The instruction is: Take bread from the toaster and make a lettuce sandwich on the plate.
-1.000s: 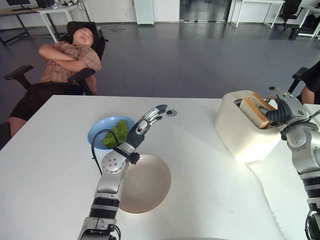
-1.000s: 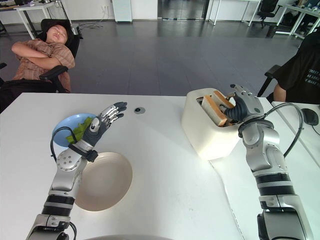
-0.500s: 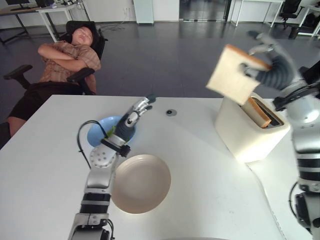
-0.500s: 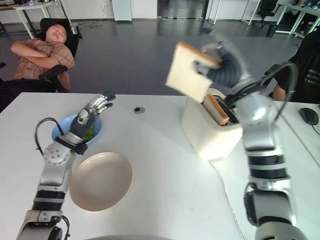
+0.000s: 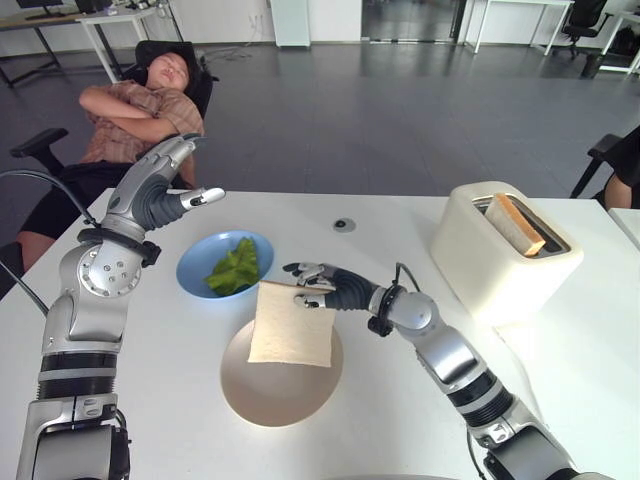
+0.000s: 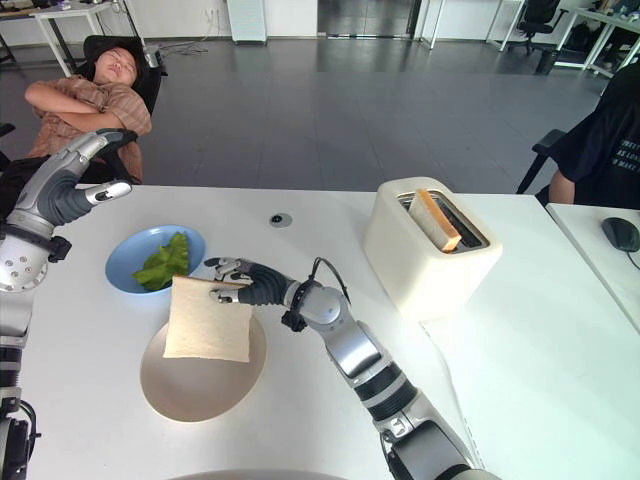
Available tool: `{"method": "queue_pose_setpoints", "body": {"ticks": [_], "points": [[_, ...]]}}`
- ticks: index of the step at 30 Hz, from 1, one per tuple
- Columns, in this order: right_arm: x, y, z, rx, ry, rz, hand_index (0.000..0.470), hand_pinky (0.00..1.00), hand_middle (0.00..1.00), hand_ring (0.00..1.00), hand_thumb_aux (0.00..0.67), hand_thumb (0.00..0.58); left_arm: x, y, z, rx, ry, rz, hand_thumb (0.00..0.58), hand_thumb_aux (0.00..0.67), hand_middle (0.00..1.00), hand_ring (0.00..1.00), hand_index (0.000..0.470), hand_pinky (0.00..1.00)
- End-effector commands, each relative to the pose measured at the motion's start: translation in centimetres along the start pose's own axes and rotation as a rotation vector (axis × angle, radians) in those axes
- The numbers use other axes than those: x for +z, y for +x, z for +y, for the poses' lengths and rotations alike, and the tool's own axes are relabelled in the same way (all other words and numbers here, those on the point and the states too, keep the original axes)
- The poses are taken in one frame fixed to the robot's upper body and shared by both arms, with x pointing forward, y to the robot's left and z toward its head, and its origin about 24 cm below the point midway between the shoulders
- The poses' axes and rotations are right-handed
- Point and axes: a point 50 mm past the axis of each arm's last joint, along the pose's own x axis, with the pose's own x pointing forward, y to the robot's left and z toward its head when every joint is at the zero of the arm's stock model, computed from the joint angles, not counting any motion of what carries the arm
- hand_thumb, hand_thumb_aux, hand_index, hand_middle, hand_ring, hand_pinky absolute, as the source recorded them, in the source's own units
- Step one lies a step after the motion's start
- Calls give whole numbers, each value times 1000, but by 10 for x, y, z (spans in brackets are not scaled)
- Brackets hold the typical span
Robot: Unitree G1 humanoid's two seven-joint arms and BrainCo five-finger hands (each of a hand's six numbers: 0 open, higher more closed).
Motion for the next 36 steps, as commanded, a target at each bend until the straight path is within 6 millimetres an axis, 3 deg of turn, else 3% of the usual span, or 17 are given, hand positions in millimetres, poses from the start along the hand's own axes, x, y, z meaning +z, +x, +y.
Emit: {"method": "queue_pose_setpoints", "body": {"ticks": [1, 7, 9, 10, 11, 14, 19, 24, 30, 36], "points": [[-10, 10, 10, 31, -31, 27, 470, 0, 0, 0, 670, 580, 2, 1, -4, -28, 19, -5, 0, 0, 0, 0, 0, 0], [-28, 13, 21, 78, -116, 77, 470, 0, 0, 0, 670, 580, 3, 1, -7, -39, 21, -5, 0, 0, 0, 0, 0, 0], [-32, 13, 25, 92, -149, 85, 332, 0, 0, 0, 473, 530, 3, 2, -8, -44, 21, -6, 0, 0, 0, 0, 0, 0], [-33, 13, 25, 94, -163, 85, 138, 0, 0, 0, 197, 291, 3, 2, -9, -47, 21, -7, 0, 0, 0, 0, 0, 0], [-33, 14, 25, 93, -172, 84, 0, 0, 0, 0, 0, 0, 3, 2, -10, -49, 20, -7, 0, 0, 0, 0, 0, 0], [-31, 14, 17, 58, -194, 77, 0, 0, 0, 0, 0, 0, 3, 3, -12, -54, 15, -6, 0, 0, 0, 0, 0, 0], [-13, 13, -24, -91, -231, 36, 0, 0, 0, 0, 0, 0, -1, 3, -20, -97, 21, 9, 0, 0, 0, 0, 0, 0], [4, 2, -58, -219, -239, -8, 0, 0, 0, 0, 0, 0, -14, 6, -42, -214, 242, 89, 0, 0, 0, 0, 0, 0], [11, -8, -67, -261, -244, -21, 0, 0, 0, 0, 0, 0, -44, 9, -65, -346, 469, 232, 0, 0, 0, 0, 0, 0], [13, -10, -65, -262, -245, -29, 0, 0, 0, 0, 0, 0, -60, 16, -87, -435, 517, 318, 0, 0, 0, 0, 0, 0]]}}
